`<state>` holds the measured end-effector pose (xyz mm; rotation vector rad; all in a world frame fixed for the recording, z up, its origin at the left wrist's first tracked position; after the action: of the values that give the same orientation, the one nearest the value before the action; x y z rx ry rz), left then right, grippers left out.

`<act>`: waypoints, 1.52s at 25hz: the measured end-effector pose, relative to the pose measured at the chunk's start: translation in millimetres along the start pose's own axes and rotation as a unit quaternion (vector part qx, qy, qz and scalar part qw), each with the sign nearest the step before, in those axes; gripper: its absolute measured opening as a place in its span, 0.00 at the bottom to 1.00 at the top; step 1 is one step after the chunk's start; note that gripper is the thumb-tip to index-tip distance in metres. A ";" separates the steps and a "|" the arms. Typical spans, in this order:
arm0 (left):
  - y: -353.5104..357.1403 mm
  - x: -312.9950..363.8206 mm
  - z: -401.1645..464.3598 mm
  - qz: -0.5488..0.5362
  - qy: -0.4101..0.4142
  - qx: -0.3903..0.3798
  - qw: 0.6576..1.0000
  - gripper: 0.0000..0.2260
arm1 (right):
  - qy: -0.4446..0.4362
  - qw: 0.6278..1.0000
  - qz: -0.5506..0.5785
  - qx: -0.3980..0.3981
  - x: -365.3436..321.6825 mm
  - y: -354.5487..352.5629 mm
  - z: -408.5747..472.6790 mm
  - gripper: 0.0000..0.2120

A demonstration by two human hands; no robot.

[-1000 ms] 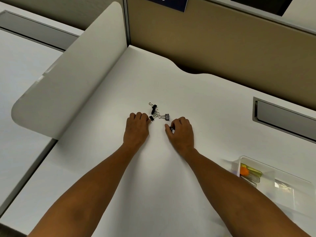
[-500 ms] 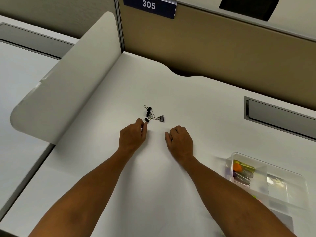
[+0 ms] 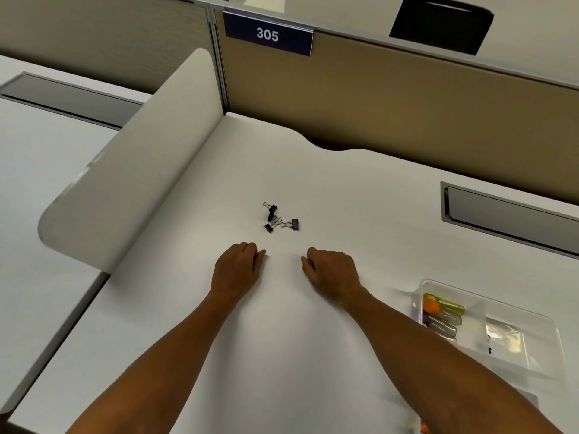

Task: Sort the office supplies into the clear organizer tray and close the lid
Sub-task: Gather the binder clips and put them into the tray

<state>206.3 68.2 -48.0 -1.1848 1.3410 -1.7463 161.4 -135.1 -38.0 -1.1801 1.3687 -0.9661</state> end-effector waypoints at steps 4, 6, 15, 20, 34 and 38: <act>-8.3 1.9 -5.0 -0.010 -0.023 0.013 1.000 0.17 | 0.118 0.968 0.219 0.032 16.6 -4.1 -10.9 0.15; -15.9 -3.3 -5.4 -0.064 -0.047 0.048 0.996 0.17 | 0.156 0.931 0.323 0.060 20.2 -8.0 -18.8 0.16; -12.8 -3.7 -40.7 -0.747 -0.396 0.144 0.514 0.16 | 0.321 0.634 0.697 0.096 17.2 -1.5 -66.3 0.16; -12.6 5.9 -57.9 -0.776 -0.398 0.141 0.468 0.14 | 0.312 0.597 0.739 -0.002 -7.2 4.5 -87.0 0.12; 12.7 57.8 -70.1 -0.197 -0.143 -0.155 0.957 0.20 | 0.308 0.447 0.837 -0.072 -19.5 3.6 -112.1 0.08; 7.8 66.0 -67.1 -0.138 -0.098 -0.140 0.976 0.10 | 0.313 0.431 0.845 -0.053 -10.8 0.3 -117.8 0.08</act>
<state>118.3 34.5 -42.5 -1.7251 1.3843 -1.6055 44.5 -130.4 -20.2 0.9512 2.1804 0.3631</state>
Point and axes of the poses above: each hand's wrist, its own z-axis towards the middle knuckle, its own y-axis out of the palm, x = y × z, the point moved 6 cm from there along z, towards the middle knuckle, and after that the axes turned 10 degrees about -x, right-handed, at the moved point
